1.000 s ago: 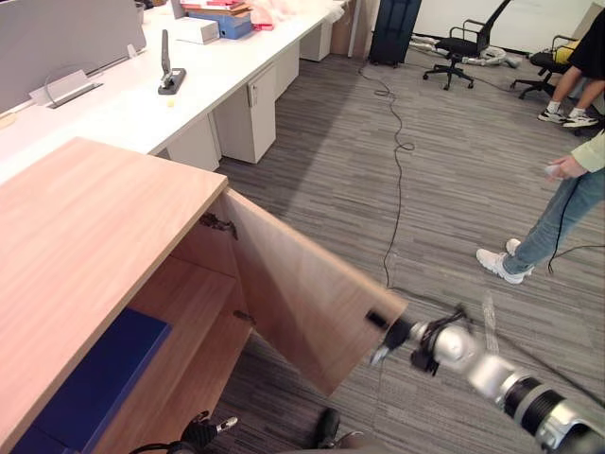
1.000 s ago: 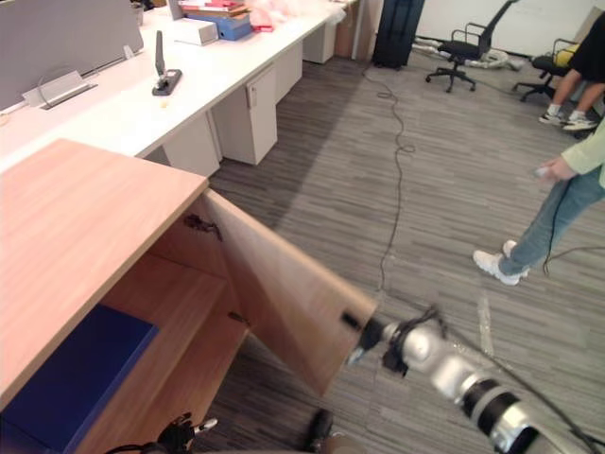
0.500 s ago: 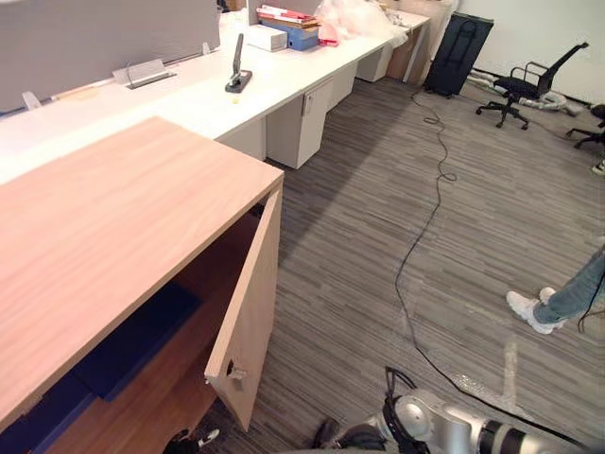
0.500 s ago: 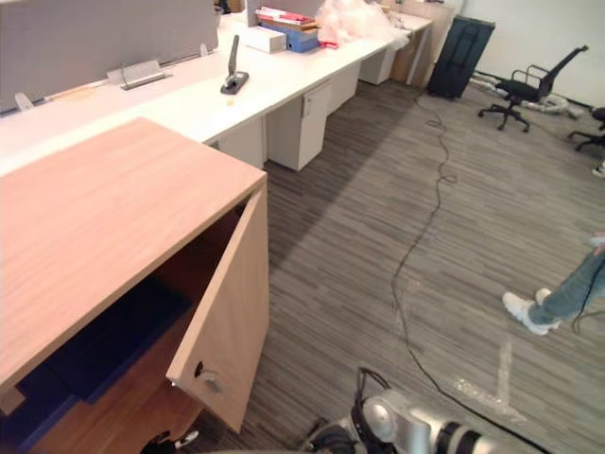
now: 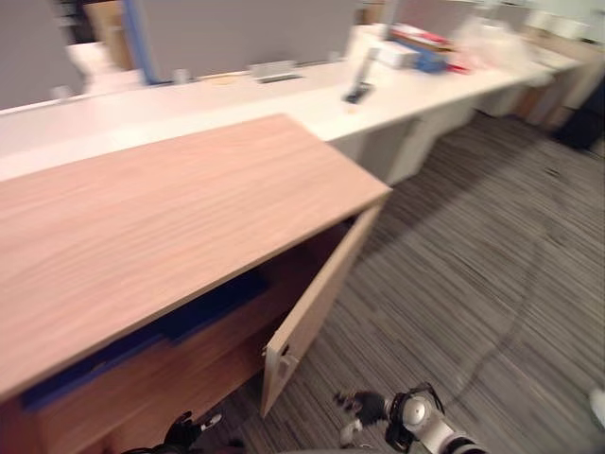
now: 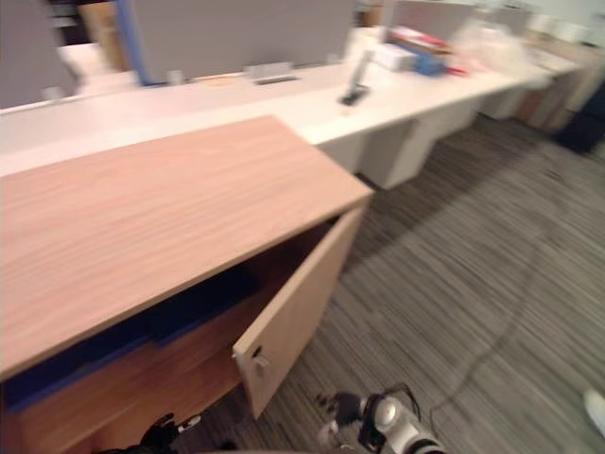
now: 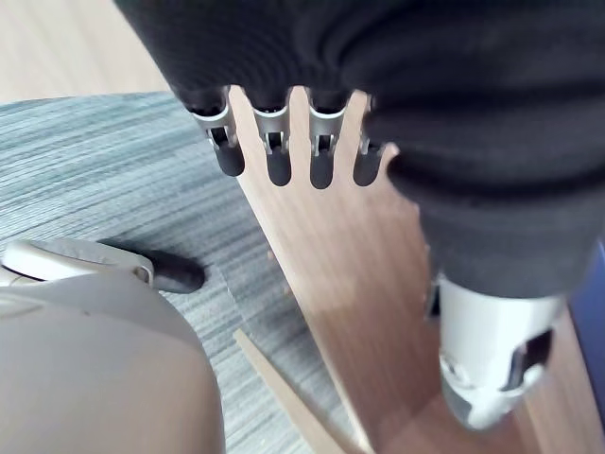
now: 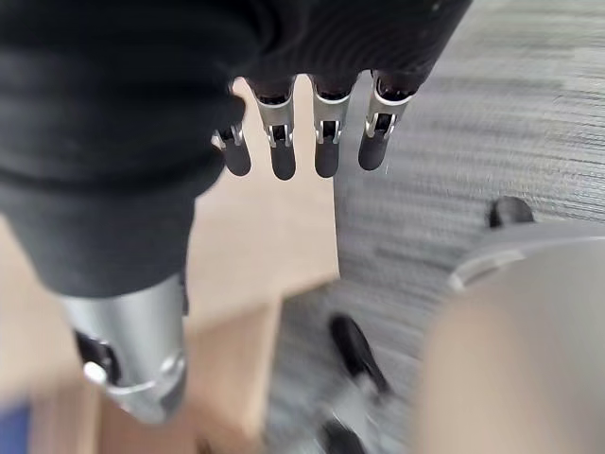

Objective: Walk over to the cabinet, pick up the folder, carry it to the office cabinet, place the folder inside the office cabinet, then close the office cabinet door

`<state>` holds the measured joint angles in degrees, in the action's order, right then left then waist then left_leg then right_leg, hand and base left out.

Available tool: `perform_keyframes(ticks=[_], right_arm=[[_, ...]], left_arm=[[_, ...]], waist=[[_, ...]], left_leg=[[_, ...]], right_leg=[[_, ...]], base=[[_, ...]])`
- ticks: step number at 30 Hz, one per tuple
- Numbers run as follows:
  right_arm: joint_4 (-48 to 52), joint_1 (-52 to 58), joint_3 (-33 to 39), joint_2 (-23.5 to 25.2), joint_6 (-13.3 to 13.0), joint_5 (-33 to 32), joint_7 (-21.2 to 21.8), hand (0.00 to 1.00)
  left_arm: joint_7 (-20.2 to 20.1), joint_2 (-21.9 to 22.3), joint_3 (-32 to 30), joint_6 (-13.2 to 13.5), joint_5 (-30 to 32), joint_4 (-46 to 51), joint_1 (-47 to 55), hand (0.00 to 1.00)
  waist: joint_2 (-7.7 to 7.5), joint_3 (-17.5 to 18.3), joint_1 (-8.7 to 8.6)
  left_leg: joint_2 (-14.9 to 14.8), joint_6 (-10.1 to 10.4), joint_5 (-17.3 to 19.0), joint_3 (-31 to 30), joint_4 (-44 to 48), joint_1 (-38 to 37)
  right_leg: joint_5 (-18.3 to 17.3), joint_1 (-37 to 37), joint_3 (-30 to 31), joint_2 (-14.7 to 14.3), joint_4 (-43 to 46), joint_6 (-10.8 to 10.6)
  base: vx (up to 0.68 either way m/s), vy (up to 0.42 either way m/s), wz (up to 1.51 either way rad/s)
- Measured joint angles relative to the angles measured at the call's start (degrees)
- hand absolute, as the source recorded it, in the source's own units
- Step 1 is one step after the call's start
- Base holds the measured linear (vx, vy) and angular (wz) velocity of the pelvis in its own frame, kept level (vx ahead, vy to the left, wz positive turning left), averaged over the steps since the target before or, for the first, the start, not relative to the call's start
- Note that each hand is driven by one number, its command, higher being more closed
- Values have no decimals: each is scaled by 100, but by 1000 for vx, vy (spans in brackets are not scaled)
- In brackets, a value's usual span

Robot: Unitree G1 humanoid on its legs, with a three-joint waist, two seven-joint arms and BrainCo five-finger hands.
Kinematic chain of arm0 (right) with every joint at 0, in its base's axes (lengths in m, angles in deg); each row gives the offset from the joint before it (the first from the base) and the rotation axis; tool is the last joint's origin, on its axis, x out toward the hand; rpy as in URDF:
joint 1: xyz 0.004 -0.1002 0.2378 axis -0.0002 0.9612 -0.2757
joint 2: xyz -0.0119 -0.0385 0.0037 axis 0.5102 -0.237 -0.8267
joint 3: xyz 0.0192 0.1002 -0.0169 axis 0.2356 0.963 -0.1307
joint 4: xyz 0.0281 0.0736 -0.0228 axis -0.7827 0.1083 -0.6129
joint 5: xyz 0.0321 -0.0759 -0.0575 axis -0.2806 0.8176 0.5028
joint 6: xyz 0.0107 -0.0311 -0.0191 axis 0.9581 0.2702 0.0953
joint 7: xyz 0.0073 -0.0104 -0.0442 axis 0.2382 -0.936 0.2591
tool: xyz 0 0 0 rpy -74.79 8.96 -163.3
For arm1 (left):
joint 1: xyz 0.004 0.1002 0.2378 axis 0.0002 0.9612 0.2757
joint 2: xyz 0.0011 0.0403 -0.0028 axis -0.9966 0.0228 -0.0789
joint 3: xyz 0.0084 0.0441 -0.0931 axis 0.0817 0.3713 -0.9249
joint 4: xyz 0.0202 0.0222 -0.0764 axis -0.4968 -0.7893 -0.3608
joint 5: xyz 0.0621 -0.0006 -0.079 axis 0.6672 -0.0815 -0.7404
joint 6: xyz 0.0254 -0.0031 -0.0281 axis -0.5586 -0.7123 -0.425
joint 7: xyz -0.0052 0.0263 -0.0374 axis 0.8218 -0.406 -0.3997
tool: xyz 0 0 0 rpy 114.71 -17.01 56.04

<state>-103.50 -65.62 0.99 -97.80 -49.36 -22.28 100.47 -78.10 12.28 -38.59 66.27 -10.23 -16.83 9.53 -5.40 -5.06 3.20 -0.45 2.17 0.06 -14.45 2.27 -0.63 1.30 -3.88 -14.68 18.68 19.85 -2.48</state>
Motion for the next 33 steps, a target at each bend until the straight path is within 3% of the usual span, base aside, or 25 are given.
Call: perform_keyframes(ticks=[1, 2, 5, 6, 8, 9, 12, 13, 14, 15, 16, 17, 18, 19, 21, 22, 23, 24, 25, 26, 27, 28, 29, 31, 33], right_arm=[[-107, -2, 330, 64, 66, -136, -234, 0], [-245, 113, 825, 171, 129, -471, -594, 0], [-541, 367, 1259, 269, 317, -910, -1024, 0], [-703, 374, 1432, 335, 395, -948, -1140, 0], [-734, 306, 1605, 427, 485, -977, -1215, 0], [-734, 351, 1614, 471, 487, -988, -1220, 0], [-683, 398, 1592, 621, 483, -1087, -1237, 0], [-618, 398, 1579, 624, 478, -1105, -1256, 0], [-442, 513, 1594, 624, 476, -1115, -1272, 0], [-383, 550, 1636, 642, 461, -1166, -1297, 0], [-367, 511, 1654, 634, 433, -1227, -1312, 0], [-374, 502, 1758, 640, 440, -1230, -1311, 0], [-389, 496, 1896, 629, 449, -1206, -1308, 0], [-405, 502, 2030, 597, 457, -1116, -1303, 0], [-402, 421, 2051, 459, 466, -1073, -1306, 0], [-477, 375, 2053, 470, 500, -1076, -1297, 0], [-482, 380, 2063, 513, 497, -1092, -1296, 0], [-510, 363, 2079, 567, 471, -1085, -1301, 0], [-517, 351, 2100, 565, 500, -1080, -1301, 0], [-465, 337, 2132, 515, 488, -1116, -1300, 0], [-445, 300, 2238, 581, 486, -1178, -1309, 0], [-433, 330, 2244, 614, 479, -1300, -1303, 0], [-430, 334, 2244, 612, 479, -1313, -1304, 0], [-401, 379, 2241, 593, 488, -1331, -1310, 0], [-397, 382, 2234, 580, 489, -1331, -1309, 0]], left_arm=[[13, 18, 37, 0, -31, 1, -12, 0], [45, 31, 45, -3, -59, 15, -43, 0], [77, 30, -9, -13, -58, 24, -97, 0], [78, 19, -103, -23, -65, 34, -104, 0], [72, 141, -316, -82, -111, 33, -60, 0], [62, 205, -425, -97, -157, 34, -2, 0], [30, 363, -680, -81, -343, 192, 117, 0], [23, 396, -743, -76, -409, 219, 118, 0], [25, 457, -786, -76, -559, 375, 164, 0], [27, 460, -840, -73, -624, 446, 177, 0], [31, 507, -1003, -76, -710, 504, 191, 0], [40, 520, -999, -76, -783, 528, 197, 0], [40, 559, -946, -97, -774, 528, 356, 0], [19, 580, -817, -110, -742, 511, 579, 0], [-27, 587, -578, -149, -719, 351, 662, 0], [-67, 492, -470, -167, -704, 312, 585, 0], [-89, 432, -440, -184, -703, 273, 474, 0], [-111, 331, -539, -209, -707, 262, 435, 0], [-125, 422, -575, -220, -713, 236, 542, 0], [-131, 481, -593, -229, -717, 208, 578, 0], [-172, 458, -608, -240, -735, 187, 516, 0], [-199, 441, -570, -273, -735, 180, 509, 0], [-201, 441, -563, -274, -735, 181, 509, 0], [-219, 390, -415, -252, -738, 189, 460, 0], [-226, 420, -378, -255, -747, 192, 488, 0]], waist=[[30, -19, -18], [108, -63, -79], [22, -24, -129], [21, -33, -93], [136, -118, -58], [263, -190, -81], [375, -277, -15], [377, -299, 8], [432, -400, 17], [387, -462, -30], [323, -527, -46], [363, -586, -35], [365, -661, -2], [465, -627, 4], [727, -680, 49], [699, -699, 16], [541, -672, -127], [445, -648, -231], [573, -589, -126], [685, -587, -139], [588, -633, -99], [598, -604, -116], [609, -600, -122], [584, -488, -277], [634, -453, -247]], left_leg=[[28, 1, -31, -273, 3, 24], [71, 62, -106, -889, 12, 84], [347, 323, -338, -2072, -15, 432], [405, 517, -463, -2388, -53, 613], [217, 727, -608, -2562, -132, 787], [48, 796, -737, -2531, -180, 784], [-322, 832, -1143, -2368, -470, 801], [-363, 736, -1321, -2212, -525, 900], [-337, -33, -1251, -1295, -453, 1120], [-337, -392, -1081, -848, -307, 1316], [-459, -387, -736, 611, 500, 1867], [-563, -390, -585, 1358, 1087, 2035], [-796, -460, -153, 2441, 2234, 2174], [-933, -449, 398, 2900, 2978, 2084], [-909, -555, 681, 3063, 2930, 2043], [-493, -552, 301, 2775, 2245, 2012], [-215, -624, 21, 2681, 1723, 1823], [-395, -712, 604, 3564, 2532, 1765], [-825, -324, 1119, 3958, 2614, 1233], [-711, -401, 1173, 3903, 2250, 1073], [-447, -442, 885, 3848, 1757, 876], [-207, -501, 522, 3732, 1131, 634], [-187, -503, 490, 3710, 1074, 617], [247, -560, -204, 3314, -50, 261], [323, -501, -570, 3223, -646, 17]], right_leg=[[-86, -18, 292, -14, 260, 41], [-530, 14, 954, -140, 534, 13], [-1289, 511, 1676, -382, 124, -384], [-1555, 759, 1592, -402, -227, -535], [-1757, 995, 1168, -624, -580, -635], [-1735, 1159, 895, -864, -686, -599], [-1753, 1324, 392, -1330, -747, -367], [-1761, 1301, 160, -1386, -713, -290], [-1783, 1250, -339, -1402, -622, -155], [-1789, 1249, -560, -1360, -615, -134], [-1755, 1221, -938, -1250, -620, -114], [-1745, 1238, -1096, -1183, -589, -113], [-1742, 1259, -1295, -1046, -503, -120], [-1735, 1300, -1448, -983, -474, -140], [-1815, 1230, -1594, -1024, -223, -177], [-1905, 1119, -1448, -1143, -555, -64], [-1804, 1107, -1345, -1215, -926, 87], [-1304, 1225, -1443, -1145, -1254, 25], [-1254, 1317, -1605, -1171, -1172, -54], [-1239, 1326, -1697, -1184, -1149, -67], [-1172, 1292, -1804, -1046, -1120, -62], [-1137, 1285, -1876, -977, -1166, -55], [-1137, 1284, -1881, -972, -1181, -56], [-1000, 1238, -1968, -920, -1382, -151], [-992, 1235, -1988, -942, -1346, -196]], base=[[8, -129, 237], [13, -165, 204], [21, -337, 243], [13, -244, 156], [22, -355, 119], [-10, -380, 134], [-58, -275, 99], [-127, -221, 129], [-139, -196, 146], [-125, -140, 176], [-71, -63, 128], [-38, -47, 129], [36, 7, 96], [78, 53, 86], [103, 148, 103], [12, 104, 151], [-43, 17, 198], [53, -1, 148], [90, 56, 111], [86, 121, 37], [9, 112, 53], [-4, 92, 40], [-18, 66, 70], [-43, 47, 90], [-47, -2, 37]])
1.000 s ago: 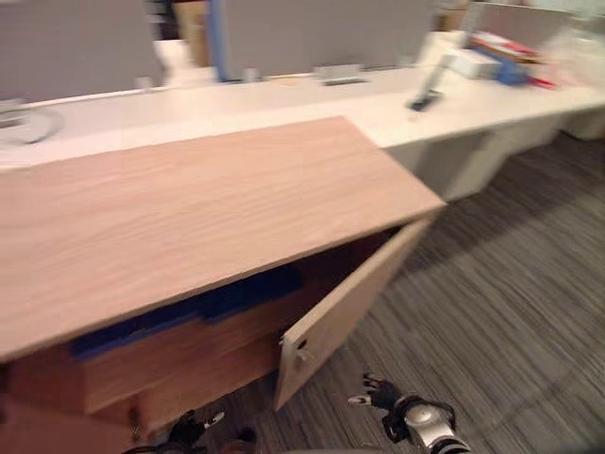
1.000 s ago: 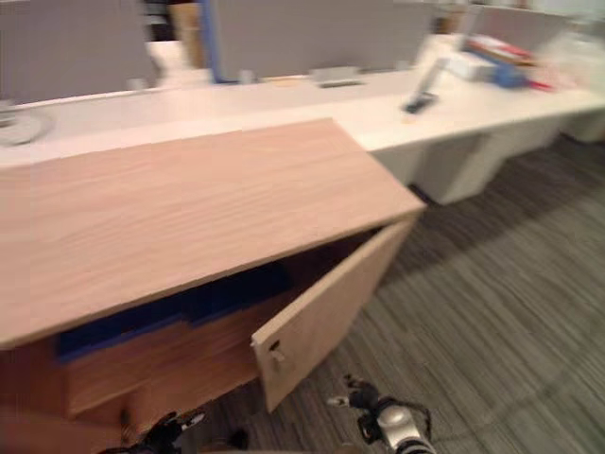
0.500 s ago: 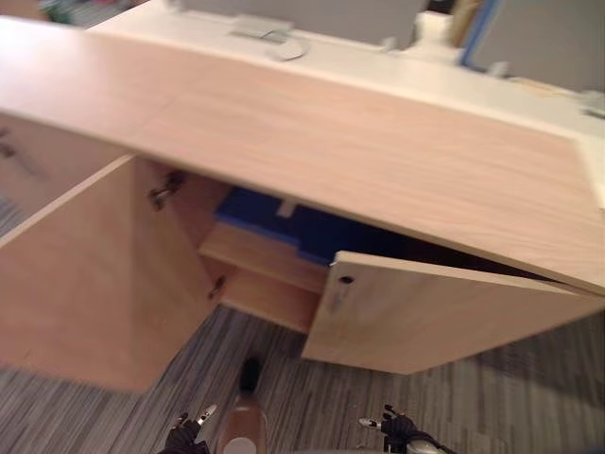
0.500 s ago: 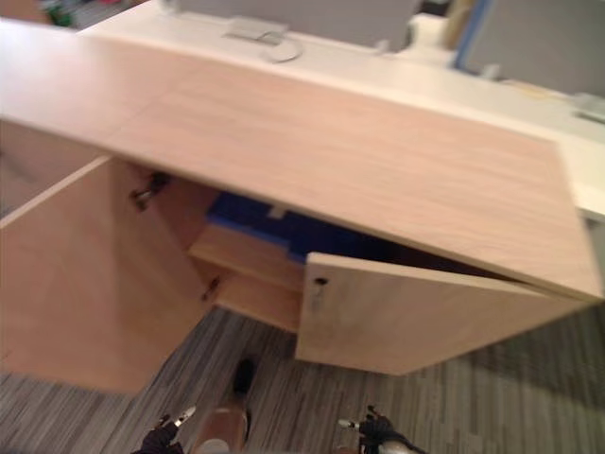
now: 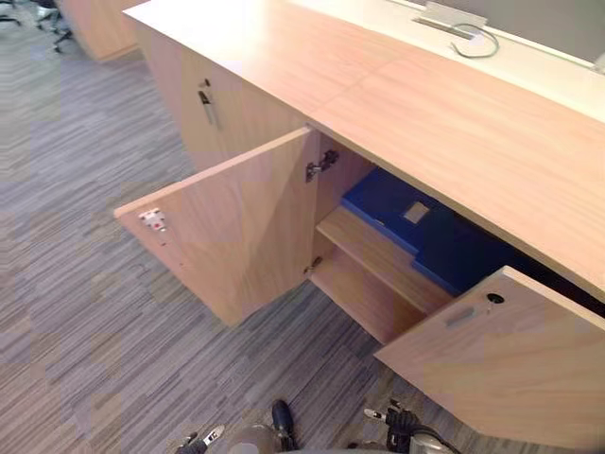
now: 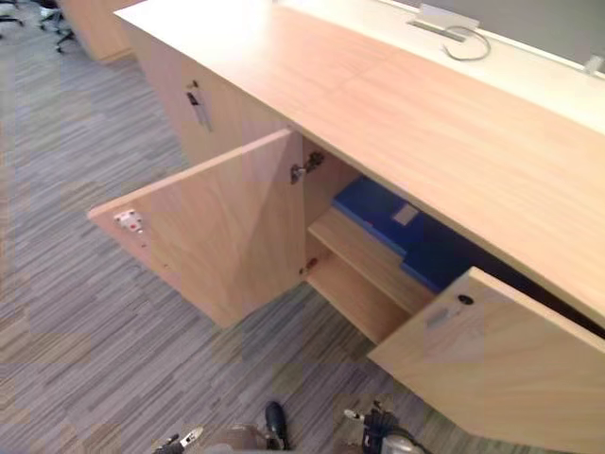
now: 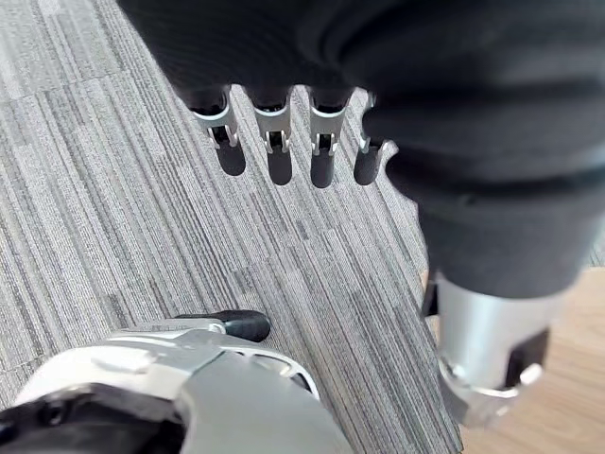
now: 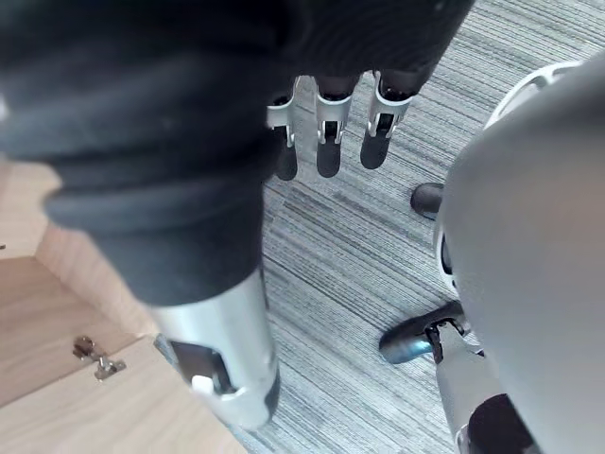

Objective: Walk over to the cabinet, pick up the folder, carry it to the office cabinet, place the folder inside the office cabinet, then close the office cabinet door

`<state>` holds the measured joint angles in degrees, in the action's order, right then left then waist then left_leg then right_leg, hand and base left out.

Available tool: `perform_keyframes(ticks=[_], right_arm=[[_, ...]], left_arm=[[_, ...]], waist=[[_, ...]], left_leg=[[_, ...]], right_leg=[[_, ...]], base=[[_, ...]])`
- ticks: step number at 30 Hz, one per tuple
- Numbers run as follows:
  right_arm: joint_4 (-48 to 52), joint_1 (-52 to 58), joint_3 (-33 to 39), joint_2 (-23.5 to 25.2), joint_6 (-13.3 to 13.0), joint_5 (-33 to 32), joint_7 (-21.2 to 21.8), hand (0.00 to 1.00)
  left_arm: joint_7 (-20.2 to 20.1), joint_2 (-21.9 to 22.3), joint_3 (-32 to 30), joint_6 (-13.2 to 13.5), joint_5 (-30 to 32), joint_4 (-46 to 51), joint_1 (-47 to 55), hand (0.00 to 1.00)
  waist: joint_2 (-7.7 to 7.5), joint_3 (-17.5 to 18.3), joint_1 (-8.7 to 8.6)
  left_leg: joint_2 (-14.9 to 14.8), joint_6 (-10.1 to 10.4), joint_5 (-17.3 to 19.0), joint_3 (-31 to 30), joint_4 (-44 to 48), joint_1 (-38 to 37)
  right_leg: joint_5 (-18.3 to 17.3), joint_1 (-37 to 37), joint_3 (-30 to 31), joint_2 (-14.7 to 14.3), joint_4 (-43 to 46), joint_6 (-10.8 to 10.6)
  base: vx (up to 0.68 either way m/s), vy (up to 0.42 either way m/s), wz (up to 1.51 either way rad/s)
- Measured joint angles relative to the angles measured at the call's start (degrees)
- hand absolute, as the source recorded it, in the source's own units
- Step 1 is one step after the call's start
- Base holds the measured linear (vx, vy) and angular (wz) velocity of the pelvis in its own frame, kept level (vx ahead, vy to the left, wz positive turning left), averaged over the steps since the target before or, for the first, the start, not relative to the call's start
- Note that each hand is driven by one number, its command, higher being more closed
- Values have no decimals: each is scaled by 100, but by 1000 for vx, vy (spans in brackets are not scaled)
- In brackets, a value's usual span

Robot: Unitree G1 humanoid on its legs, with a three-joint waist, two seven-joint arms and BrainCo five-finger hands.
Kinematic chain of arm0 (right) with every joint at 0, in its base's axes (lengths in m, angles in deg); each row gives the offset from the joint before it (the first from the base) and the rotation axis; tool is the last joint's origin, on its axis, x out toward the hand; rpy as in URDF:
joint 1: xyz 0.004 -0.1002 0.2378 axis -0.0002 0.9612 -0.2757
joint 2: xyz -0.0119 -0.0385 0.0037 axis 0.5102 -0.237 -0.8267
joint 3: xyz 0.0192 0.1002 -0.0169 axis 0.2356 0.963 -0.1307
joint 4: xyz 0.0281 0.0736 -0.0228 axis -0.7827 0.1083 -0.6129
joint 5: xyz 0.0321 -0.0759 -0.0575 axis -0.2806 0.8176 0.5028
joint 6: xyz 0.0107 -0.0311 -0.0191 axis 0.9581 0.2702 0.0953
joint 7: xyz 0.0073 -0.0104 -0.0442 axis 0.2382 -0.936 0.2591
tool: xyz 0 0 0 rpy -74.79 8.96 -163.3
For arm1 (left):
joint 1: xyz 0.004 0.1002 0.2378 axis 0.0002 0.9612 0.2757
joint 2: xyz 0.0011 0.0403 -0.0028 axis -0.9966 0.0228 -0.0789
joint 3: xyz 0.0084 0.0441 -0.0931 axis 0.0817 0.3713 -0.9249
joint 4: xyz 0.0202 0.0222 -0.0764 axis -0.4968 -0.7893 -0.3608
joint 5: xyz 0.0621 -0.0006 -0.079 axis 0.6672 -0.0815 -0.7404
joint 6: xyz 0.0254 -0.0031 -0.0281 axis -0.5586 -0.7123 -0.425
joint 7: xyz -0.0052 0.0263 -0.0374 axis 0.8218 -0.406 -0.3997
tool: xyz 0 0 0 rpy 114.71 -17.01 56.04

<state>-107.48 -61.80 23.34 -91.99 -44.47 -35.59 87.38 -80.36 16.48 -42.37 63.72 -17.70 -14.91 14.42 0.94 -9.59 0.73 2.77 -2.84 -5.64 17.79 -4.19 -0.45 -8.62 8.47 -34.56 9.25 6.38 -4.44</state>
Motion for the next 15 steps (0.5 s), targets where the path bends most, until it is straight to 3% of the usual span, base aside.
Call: perform_keyframes(ticks=[11, 14, 15], right_arm=[[60, 137, -249, -17, 2, 11, -10, 0], [59, 165, -246, 0, 1, 12, -5, 0], [63, 192, -246, -3, 0, 15, 5, 0]], left_arm=[[-4, 29, -148, -30, -86, 172, 176, 0], [5, 194, -603, -54, -249, 723, 246, 0], [4, 209, -1065, -88, -311, 938, 161, 0]], waist=[[3, 111, -18], [-32, 134, -16], [-31, 144, -17]], left_leg=[[-36, 61, -167, -113, -123, -85], [-41, 62, -162, -59, -124, -134], [-65, 77, -137, 29, -124, -183]], right_leg=[[42, 84, -103, -51, -8, -8], [66, 124, -54, -62, -43, -2], [103, 173, 18, -101, -126, 12]], base=[[-61, -22, 5], [-34, 13, -10], [-41, 6, -21]])
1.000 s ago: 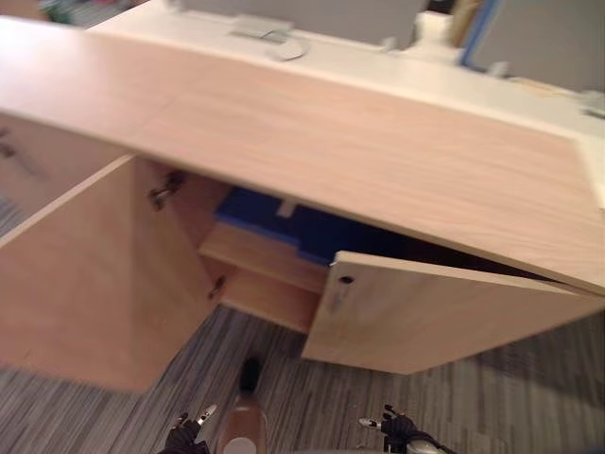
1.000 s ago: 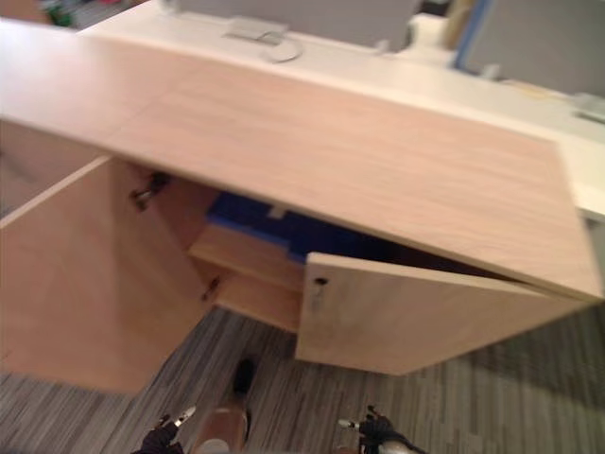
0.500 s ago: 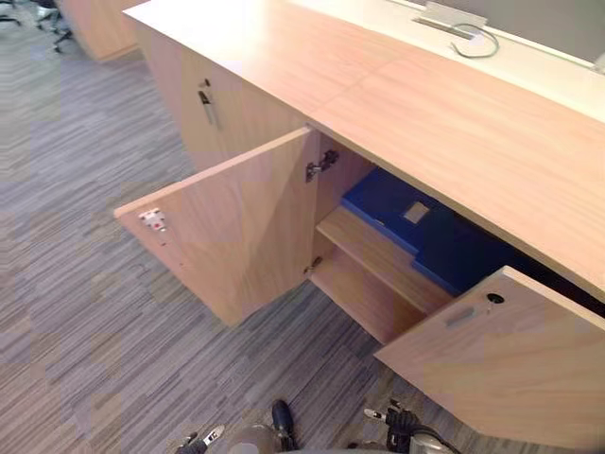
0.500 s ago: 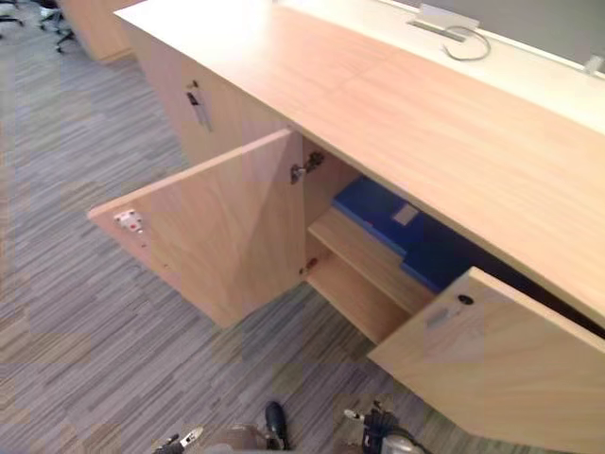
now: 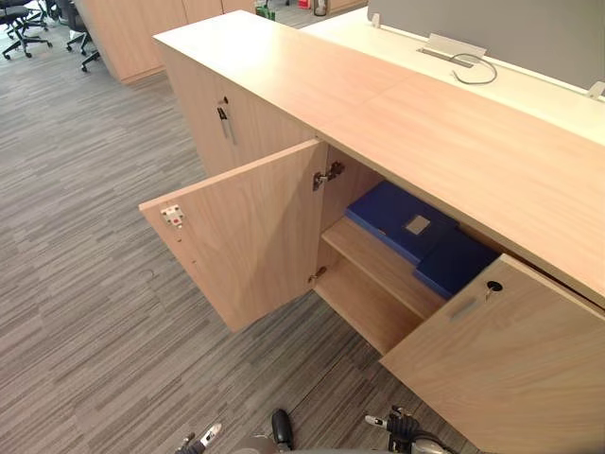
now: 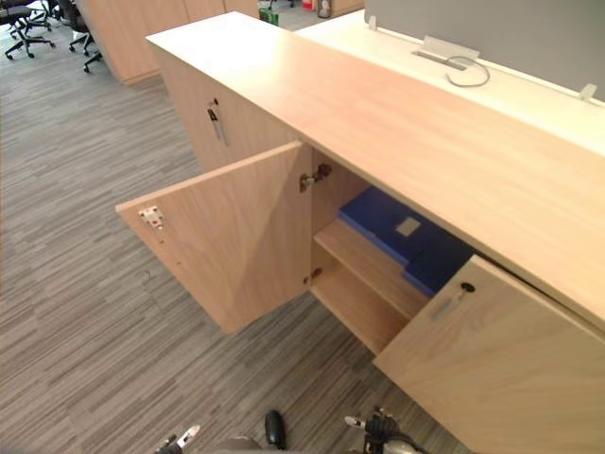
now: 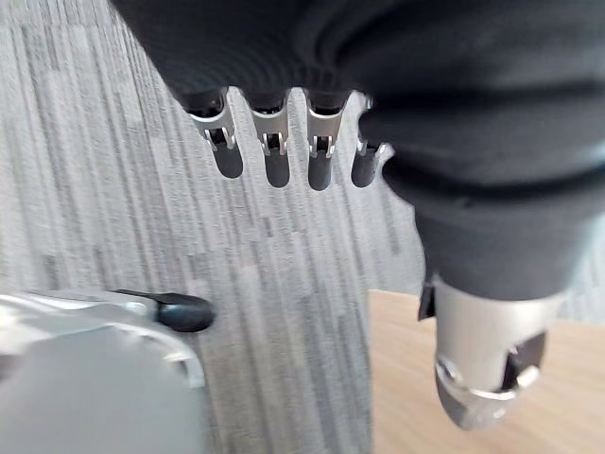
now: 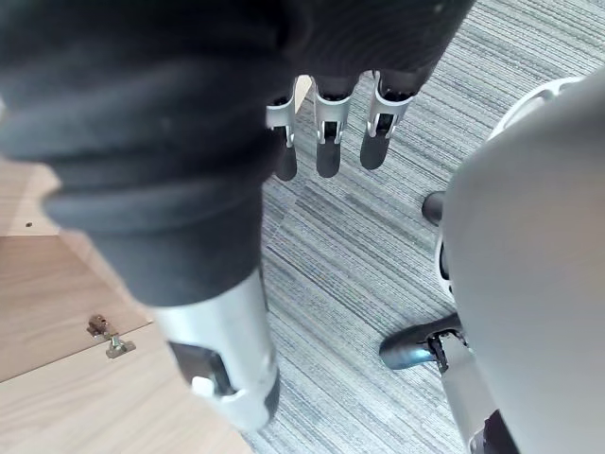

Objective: Walk over to the cabinet, pick up the folder, carry it to the office cabinet, place the folder inside the office cabinet, then close the office cabinet door

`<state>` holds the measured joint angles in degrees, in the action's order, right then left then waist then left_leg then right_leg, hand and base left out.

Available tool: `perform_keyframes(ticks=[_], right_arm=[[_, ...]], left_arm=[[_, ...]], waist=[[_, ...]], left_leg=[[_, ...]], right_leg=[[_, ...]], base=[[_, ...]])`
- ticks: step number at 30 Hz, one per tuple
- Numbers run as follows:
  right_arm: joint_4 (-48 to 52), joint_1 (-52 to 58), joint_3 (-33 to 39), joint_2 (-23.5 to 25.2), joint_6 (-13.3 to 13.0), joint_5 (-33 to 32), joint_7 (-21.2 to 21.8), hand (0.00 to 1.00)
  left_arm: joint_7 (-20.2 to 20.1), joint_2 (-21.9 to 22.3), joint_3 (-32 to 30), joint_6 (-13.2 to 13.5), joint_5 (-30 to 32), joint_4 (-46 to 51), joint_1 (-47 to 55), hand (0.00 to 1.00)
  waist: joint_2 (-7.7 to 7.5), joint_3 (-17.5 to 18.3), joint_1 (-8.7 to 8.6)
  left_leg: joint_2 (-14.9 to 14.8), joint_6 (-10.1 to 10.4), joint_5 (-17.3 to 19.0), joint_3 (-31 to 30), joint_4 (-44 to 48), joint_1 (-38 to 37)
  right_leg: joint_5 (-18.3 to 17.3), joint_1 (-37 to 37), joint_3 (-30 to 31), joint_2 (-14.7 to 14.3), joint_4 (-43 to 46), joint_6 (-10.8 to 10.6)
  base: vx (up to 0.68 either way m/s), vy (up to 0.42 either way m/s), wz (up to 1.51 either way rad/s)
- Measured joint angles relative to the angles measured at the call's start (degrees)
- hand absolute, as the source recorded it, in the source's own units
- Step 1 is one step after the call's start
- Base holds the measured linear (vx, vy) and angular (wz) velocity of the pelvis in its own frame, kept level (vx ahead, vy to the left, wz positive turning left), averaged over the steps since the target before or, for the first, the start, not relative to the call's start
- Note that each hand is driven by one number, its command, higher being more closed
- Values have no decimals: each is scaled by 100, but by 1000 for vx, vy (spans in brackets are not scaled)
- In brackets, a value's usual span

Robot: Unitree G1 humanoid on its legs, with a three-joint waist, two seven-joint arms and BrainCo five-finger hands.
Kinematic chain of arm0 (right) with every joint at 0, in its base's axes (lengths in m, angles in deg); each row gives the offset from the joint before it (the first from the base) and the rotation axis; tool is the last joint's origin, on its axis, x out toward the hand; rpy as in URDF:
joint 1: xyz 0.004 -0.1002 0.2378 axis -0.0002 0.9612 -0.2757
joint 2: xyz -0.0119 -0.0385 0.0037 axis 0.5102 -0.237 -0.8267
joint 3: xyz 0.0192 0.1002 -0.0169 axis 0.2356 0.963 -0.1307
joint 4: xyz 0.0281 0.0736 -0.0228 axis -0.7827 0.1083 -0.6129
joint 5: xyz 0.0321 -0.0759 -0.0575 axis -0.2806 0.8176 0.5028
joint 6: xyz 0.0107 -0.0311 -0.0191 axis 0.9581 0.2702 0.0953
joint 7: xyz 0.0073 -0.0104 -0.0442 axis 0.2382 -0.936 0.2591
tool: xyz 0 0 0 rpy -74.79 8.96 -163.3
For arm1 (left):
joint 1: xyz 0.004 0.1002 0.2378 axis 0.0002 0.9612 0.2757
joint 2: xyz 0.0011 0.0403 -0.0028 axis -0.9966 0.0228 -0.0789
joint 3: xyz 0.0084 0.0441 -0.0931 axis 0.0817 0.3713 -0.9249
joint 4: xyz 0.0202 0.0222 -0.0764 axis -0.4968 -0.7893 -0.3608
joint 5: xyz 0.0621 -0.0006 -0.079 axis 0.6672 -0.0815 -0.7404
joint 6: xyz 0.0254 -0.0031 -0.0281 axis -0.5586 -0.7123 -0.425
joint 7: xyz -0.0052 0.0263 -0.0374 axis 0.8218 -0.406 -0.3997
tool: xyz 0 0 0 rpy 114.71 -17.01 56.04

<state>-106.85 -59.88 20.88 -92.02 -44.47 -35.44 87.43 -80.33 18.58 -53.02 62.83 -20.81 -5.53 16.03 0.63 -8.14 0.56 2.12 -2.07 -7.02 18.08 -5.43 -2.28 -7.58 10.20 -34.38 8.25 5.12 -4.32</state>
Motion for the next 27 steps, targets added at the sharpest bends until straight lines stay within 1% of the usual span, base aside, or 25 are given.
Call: perform_keyframes(ticks=[1, 2, 3, 4, 5, 6, 7, 8, 10, 11, 12, 13, 14, 15, 16, 17, 19, 20, 22, 23, 24, 25, 27], right_arm=[[2, 17, -1, -2, 0, 1, 8, 0], [21, 32, 0, -2, -1, 0, 17, 0], [63, 38, 0, -1, -2, 2, 52, 0], [78, 51, 0, 0, -2, 3, 99, 0], [101, 75, 0, -1, -2, 3, 113, 0], [123, 107, 2, -2, -3, 2, 143, 0], [129, 117, 2, -3, -3, 2, 164, 0], [146, 135, 6, -4, -4, 0, 190, 0], [154, 142, 8, -8, -1, -1, 231, 0], [155, 152, 13, -20, 0, -6, 259, 0], [155, 161, 19, -21, 6, -8, 280, 0], [154, 166, 26, -21, 13, -8, 301, 0], [154, 173, 44, -21, 30, -7, 337, 0], [154, 184, 51, -20, 42, -9, 354, 0], [155, 186, 51, -15, 49, -13, 384, 0], [160, 184, 50, -9, 48, -15, 393, 0], [169, 184, 49, -4, 47, -76, 421, 0], [168, 185, 47, -7, 47, -108, 430, 0], [162, 189, 31, -23, 48, -224, 441, 0], [166, 188, 3, -30, 47, -228, 445, 0], [149, 196, 0, -52, 56, -229, 448, 0], [131, 196, 0, -64, 69, -227, 448, 0], [79, 195, 2, -89, 104, -224, 448, 0]], left_arm=[[0, -15, -282, -8, -7, 88, -52, 0], [15, -96, -694, -11, -28, 185, -148, 0], [17, -347, -1202, -17, -15, 192, -325, 0], [25, -732, -1633, -51, 32, 176, -515, 0], [28, -946, -1805, -64, 50, 166, -610, 0], [25, -1572, -2130, -92, 108, 36, -894, 0], [13, -1867, -2212, -106, 126, -93, -1030, 0], [9, -2430, -2283, -120, 251, -335, -1298, 0], [-3, -2989, -2231, -126, 391, -607, -1659, 0], [-15, -3304, -2099, -128, 558, -788, -1951, 0], [-77, -3505, -1899, -132, 764, -953, -2256, 0], [-134, -3591, -1755, -146, 926, -1054, -2410, 0], [-254, -3664, -1483, -187, 1197, -1216, -2650, 0], [-324, -3670, -1272, -228, 1364, -1324, -2811, 0], [-386, -3665, -953, -266, 1542, -1450, -3026, 0], [-417, -3651, -810, -284, 1633, -1485, -3132, 0], [-433, -3544, -215, -295, 2030, -1531, -3424, 0], [-437, -3510, -94, -295, 2095, -1531, -3470, 0], [-429, -3349, 371, -308, 2200, -1517, -3596, 0], [-214, -3273, 415, -400, 2258, -1523, -3603, 0], [-157, -3205, 708, -411, 2357, -1520, -3576, 0], [-157, -3168, 858, -413, 2361, -1514, -3576, 0], [-158, -2930, 1386, -448, 2481, -1491, -3524, 0]], waist=[[6, 12, -4], [8, 14, -10], [10, 12, -24], [11, 13, -36], [22, 13, -44], [19, 15, -32], [19, 18, -26], [16, 38, -27], [14, 54, -21], [20, 73, -15], [18, 97, -15], [17, 107, -4], [15, 112, 14], [12, 145, 16], [-6, 163, -1], [-16, 168, -6], [-31, 174, -35], [-31, 174, -42], [-31, 174, -70], [-31, 175, -83], [-30, 174, -61], [-28, 176, -32], [-18, 183, 34]], left_leg=[[-16, 5, 12, 33, 0, -4], [-41, 37, 37, 67, 0, -12], [-77, 45, 43, 137, 0, -38], [-109, 59, 57, 204, 0, -90], [-121, 68, 65, 232, 0, -112], [-160, 76, 86, 306, -1, -166], [-176, 81, 97, 331, -1, -183], [-198, 93, 107, 367, -1, -186], [-219, 119, 126, 432, -1, -187], [-228, 137, 147, 489, 0, -192], [-228, 146, 162, 540, 0, -203], [-229, 145, 164, 576, 0, -219], [-233, 153, 188, 664, 0, -273], [-234, 167, 210, 720, 1, -289], [-237, 188, 232, 771, 2, -295], [-239, 198, 239, 787, 4, -292], [-249, 208, 246, 863, 9, -316], [-252, 209, 246, 892, 9, -330], [-267, 211, 247, 942, 10, -383], [-275, 212, 247, 943, 10, -392], [-293, 213, 246, 939, 10, -391], [-301, 215, 245, 931, 14, -391], [-319, 216, 245, 883, 26, -407]], right_leg=[[15, 2, 25, -18, -35, 14], [37, 2, 79, -46, -72, 31], [52, 4, 160, -81, -103, 54], [65, 39, 236, -120, -150, 74], [69, 59, 257, -138, -177, 81], [81, 98, 328, -184, -231, 101], [86, 113, 356, -201, -256, 109], [93, 108, 401, -227, -292, 121], [97, 87, 479, -247, -312, 128], [100, 77, 527, -253, -328, 134], [102, 77, 576, -256, -328, 136], [102, 75, 621, -256, -330, 137], [102, 84, 701, -251, -334, 136], [102, 74, 780, -251, -346, 137], [102, 70, 823, -251, -361, 137], [101, 72, 836, -253, -365, 137], [97, 62, 933, -257, -359, 145], [95, 63, 954, -256, -358, 149], [81, 81, 986, -259, -331, 171], [65, 77, 986, -260, -300, 198], [51, 70, 977, -274, -258, 220], [51, 73, 966, -278, -241, 220], [51, 63, 945, -282, -176, 221]], base=[[-43, 2, -29], [-47, -14, -30], [-51, -26, -38], [-47, -32, -32], [-26, -37, -32], [-18, -34, -23], [-18, -50, -26], [-13, -41, -17], [-6, -33, -20], [7, -20, -25], [17, -11, -24], [24, -3, -31], [22, 4, -35], [20, 5, -41], [22, 2, -26], [39, -7, -21], [32, -8, -20], [2, -4, -21], [-11, -11, -13], [0, 0, 0], [-25, -17, 9], [-43, -12, 19], [-55, 15, 26]])
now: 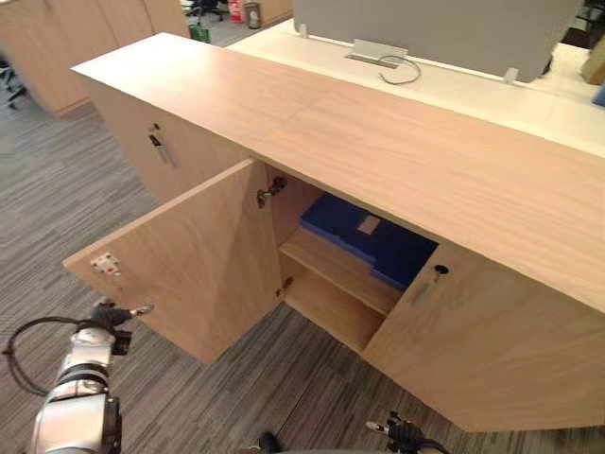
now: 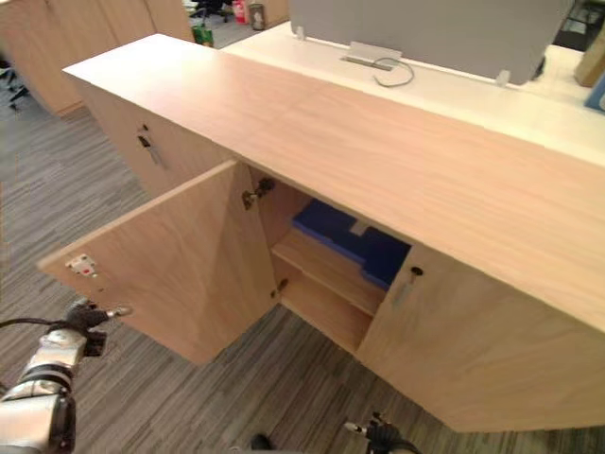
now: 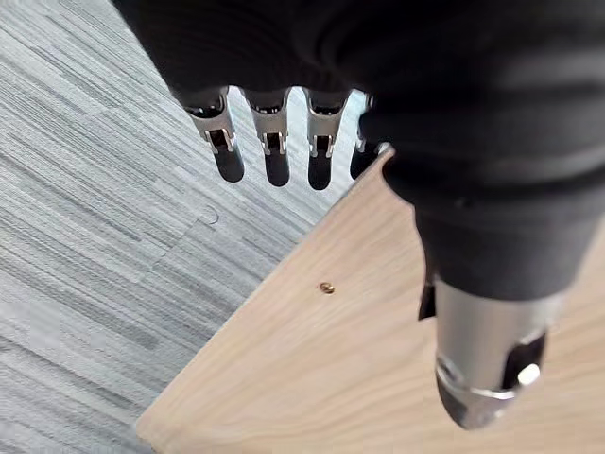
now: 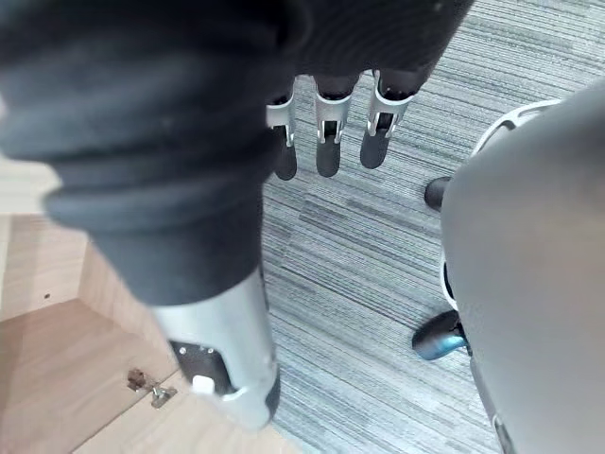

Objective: Walk over to the cabinet, pick up the folder, carry it to the office cabinet, place the folder inside the office cabinet, then close the office cabinet door

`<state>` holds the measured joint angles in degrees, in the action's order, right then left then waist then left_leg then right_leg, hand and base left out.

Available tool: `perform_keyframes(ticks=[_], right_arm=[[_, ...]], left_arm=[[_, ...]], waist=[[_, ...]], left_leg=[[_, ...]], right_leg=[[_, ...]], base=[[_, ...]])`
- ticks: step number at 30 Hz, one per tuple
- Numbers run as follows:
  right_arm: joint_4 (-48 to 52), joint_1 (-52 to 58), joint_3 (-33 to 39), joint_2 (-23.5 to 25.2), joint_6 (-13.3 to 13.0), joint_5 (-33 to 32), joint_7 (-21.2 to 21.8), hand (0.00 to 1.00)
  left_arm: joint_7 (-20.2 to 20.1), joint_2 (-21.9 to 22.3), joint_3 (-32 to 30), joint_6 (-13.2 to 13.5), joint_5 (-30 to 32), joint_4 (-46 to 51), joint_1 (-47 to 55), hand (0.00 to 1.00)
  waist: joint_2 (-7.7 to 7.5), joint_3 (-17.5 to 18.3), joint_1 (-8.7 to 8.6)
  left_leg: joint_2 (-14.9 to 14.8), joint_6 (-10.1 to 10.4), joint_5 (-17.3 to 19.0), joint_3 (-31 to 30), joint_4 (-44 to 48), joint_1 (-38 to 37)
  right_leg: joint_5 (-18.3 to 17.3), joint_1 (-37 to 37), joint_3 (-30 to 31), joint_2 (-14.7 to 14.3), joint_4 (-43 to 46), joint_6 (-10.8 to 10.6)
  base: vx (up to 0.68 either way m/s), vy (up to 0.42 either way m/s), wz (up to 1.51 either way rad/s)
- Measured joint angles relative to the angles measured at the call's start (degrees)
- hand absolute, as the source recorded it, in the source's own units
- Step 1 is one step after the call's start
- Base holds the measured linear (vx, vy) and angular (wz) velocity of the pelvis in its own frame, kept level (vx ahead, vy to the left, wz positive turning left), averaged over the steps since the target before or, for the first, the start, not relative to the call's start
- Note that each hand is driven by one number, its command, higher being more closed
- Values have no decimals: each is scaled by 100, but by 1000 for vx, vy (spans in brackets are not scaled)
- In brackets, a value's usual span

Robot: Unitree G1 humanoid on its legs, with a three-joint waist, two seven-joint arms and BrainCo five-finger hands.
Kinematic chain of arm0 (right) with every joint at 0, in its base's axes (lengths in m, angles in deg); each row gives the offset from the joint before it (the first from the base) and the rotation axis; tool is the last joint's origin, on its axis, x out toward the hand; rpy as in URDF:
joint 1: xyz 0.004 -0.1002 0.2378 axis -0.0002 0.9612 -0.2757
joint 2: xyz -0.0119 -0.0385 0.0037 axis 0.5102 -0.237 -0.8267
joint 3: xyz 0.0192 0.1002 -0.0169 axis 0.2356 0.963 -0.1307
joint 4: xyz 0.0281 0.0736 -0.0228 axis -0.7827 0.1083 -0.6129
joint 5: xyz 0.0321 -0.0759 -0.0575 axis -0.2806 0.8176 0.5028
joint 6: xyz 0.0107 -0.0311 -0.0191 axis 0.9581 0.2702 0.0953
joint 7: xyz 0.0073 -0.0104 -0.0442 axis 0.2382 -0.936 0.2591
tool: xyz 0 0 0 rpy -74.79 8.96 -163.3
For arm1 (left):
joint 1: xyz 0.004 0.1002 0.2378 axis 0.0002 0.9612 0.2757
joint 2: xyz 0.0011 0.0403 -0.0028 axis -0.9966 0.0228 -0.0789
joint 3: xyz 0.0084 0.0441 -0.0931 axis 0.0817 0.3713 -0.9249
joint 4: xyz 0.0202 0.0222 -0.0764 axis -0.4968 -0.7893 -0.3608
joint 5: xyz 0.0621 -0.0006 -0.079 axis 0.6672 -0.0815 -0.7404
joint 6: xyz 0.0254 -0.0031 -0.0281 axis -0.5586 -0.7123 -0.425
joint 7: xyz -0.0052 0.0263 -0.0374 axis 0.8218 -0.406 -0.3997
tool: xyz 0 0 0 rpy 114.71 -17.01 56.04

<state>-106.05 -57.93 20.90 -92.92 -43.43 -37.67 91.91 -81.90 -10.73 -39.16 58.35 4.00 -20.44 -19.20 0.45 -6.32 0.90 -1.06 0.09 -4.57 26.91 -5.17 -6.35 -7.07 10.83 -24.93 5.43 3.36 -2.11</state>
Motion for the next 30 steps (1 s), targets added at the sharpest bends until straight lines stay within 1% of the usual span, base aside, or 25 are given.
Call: perform_keyframes(ticks=[1, 2, 4, 5, 7, 8, 9, 10, 11, 12, 13, 14, 15, 16, 18, 19, 20, 22, 23, 24, 25, 26, 27, 29, 30], right_arm=[[-7, -1, 2, -6, 17, 0, -1, 0], [-11, -4, 4, -6, 19, -1, -2, 0], [-37, -10, 60, -4, 36, -2, -16, 0], [-38, -14, 63, 2, 41, -1, -22, 0], [-38, -19, 63, 20, 38, 1, -50, 0], [-41, -23, 63, 22, 37, 2, -71, 0], [-47, -27, 63, 26, 30, 2, -116, 0], [-60, -40, 63, 33, 23, 3, -136, 0], [-106, -85, 65, 63, -4, 2, -204, 0], [-105, -94, 62, 82, -38, 1, -261, 0], [-106, -106, 63, 97, -70, 1, -309, 0], [-108, -108, 62, 104, -79, 1, -338, 0], [-128, -108, 62, 111, -107, 1, -366, 0], [-147, -110, 60, 119, -121, 2, -384, 0], [-148, -109, 51, 118, -126, 3, -388, 0], [-148, -97, 35, 104, -128, 3, -384, 0], [-147, -89, 8, 94, -128, 2, -383, 0], [-148, -50, -85, 47, -129, 9, -358, 0], [-148, -43, -177, 30, -130, 5, -357, 0], [-144, -45, -290, 14, -130, 17, -345, 0], [-146, -39, -290, 17, -130, 12, -345, 0], [-145, -16, -317, 22, -130, 13, -345, 0], [-140, -16, -434, 6, -133, 12, -341, 0], [-143, -15, -506, -9, -132, 6, -339, 0], [-145, -14, -506, -8, -132, 0, -339, 0]], left_arm=[[1, 113, 291, -47, 81, 135, 167, 0], [1, 179, 441, -73, 103, 250, 293, 0], [2, 621, 949, -115, 245, 563, 737, 0], [4, 739, 1140, -130, 249, 566, 800, 0], [9, 1060, 2404, -170, 311, 993, 1229, 0], [9, 1123, 2799, -169, 349, 1172, 1333, 0], [8, 1244, 3578, -153, 502, 1614, 1482, 0], [0, 1279, 3944, -145, 565, 1849, 1520, 0], [-115, 1356, 4659, -27, 717, 2286, 1542, 0], [-227, 1447, 5126, 119, 749, 2605, 1543, 0], [-434, 1598, 5605, 388, 749, 3041, 1553, 0], [-540, 1686, 5801, 523, 745, 3267, 1577, 0], [-795, 1919, 6046, 724, 671, 3712, 1641, 0], [-1049, 2084, 6195, 868, 360, 4207, 1718, 0], [-1261, 2134, 6225, 1006, -42, 4840, 1843, 0], [-1398, 2081, 6166, 1113, -662, 5319, 1949, 0], [-1436, 2078, 6108, 1144, -940, 5383, 1998, 0], [-1490, 2092, 5861, 1094, -1831, 5304, 2200, 0], [-1503, 2103, 5727, 1072, -1966, 5249, 2293, 0], [-1513, 2185, 5318, 1027, -2259, 5063, 2511, 0], [-1487, 2311, 4882, 990, -2513, 4826, 2680, 0], [-1373, 2562, 4069, 942, -2860, 4337, 2851, 0], [-1187, 2699, 3531, 917, -3143, 4001, 2890, 0], [-865, 2839, 2720, 913, -3405, 3441, 2871, 0], [-714, 2795, 2232, 945, -3400, 2913, 2842, 0]], waist=[[2, 1, -1], [2, 1, -3], [19, 10, 14], [17, 9, 11], [21, 12, -1], [23, 14, 0], [28, 37, 1], [32, 43, 0], [30, 46, -15], [29, 53, -59], [29, 61, -122], [31, 77, -141], [30, 109, -155], [28, 140, -165], [42, 164, -187], [66, 186, -190], [75, 199, -190], [118, 288, -197], [109, 311, -193], [135, 349, -196], [107, 353, -197], [87, 377, -178], [83, 374, -167], [54, 356, -147], [46, 355, -145]], left_leg=[[10, 1, 0, -55, -18, 7], [23, 1, 0, -75, -20, 13], [99, 0, 0, -131, -21, 34], [113, 0, 0, -150, -21, 36], [186, -1, -2, -228, -21, 58], [202, -2, -3, -245, -21, 76], [235, -31, -27, -272, -21, 164], [249, -49, -42, -284, -21, 214], [280, -100, -77, -304, -22, 287], [302, -128, -101, -350, -22, 319], [328, -169, -131, -405, -23, 324], [338, -177, -137, -423, -24, 324], [346, -186, -142, -435, -25, 326], [346, -184, -137, -464, -26, 332], [339, -186, -142, -485, -26, 332], [331, -173, -153, -525, -27, 337], [329, -167, -157, -540, -27, 340], [309, -167, -157, -559, -27, 385], [304, -167, -157, -562, -27, 414], [296, -167, -157, -561, -27, 435], [295, -166, -159, -559, -27, 435], [299, -174, -165, -563, -27, 435], [303, -178, -163, -566, -27, 437], [306, -190, -164, -575, -26, 439], [302, -204, -164, -574, -26, 434]], right_leg=[[0, 2, -16, 14, 21, 0], [0, 1, -25, 28, 24, -1], [3, 1, -76, 106, 44, -5], [3, -1, -111, 125, 67, -6], [22, -18, -164, 211, 130, -47], [36, -32, -171, 228, 137, -71], [62, -116, -191, 264, 160, -120], [75, -158, -215, 278, 162, -144], [94, -208, -271, 307, 150, -178], [129, -210, -314, 325, 129, -236], [150, -198, -341, 348, 117, -268], [153, -193, -351, 358, 117, -274], [156, -191, -354, 364, 112, -274], [150, -192, -360, 358, 104, -270], [151, -183, -391, 352, 102, -269], [152, -160, -468, 346, 91, -266], [153, -152, -475, 336, 78, -265], [154, -144, -477, 279, -29, -264], [156, -155, -482, 265, -64, -262], [161, -159, -487, 249, -110, -254], [163, -160, -487, 248, -112, -253], [169, -156, -488, 248, -112, -247], [184, -156, -488, 249, -113, -242], [221, -153, -492, 247, -118, -234], [234, -146, -491, 240, -120, -221]], base=[[-54, 27, 20], [-61, 39, 15], [-75, 64, 14], [-91, 80, 17], [-103, 88, 17], [-116, 94, 17], [-101, 73, 14], [-158, 95, 15], [-131, 68, 14], [-154, 72, 20], [-100, 41, 19], [-112, 46, 13], [-96, 31, 4], [-104, 22, 2], [-86, -2, 7], [-48, -8, 13], [-39, -17, 15], [-19, -24, 7], [0, 0, 0], [32, -25, -3], [51, -33, -2], [48, -31, 1], [56, -37, 4], [52, -38, 3], [49, -39, 0]])
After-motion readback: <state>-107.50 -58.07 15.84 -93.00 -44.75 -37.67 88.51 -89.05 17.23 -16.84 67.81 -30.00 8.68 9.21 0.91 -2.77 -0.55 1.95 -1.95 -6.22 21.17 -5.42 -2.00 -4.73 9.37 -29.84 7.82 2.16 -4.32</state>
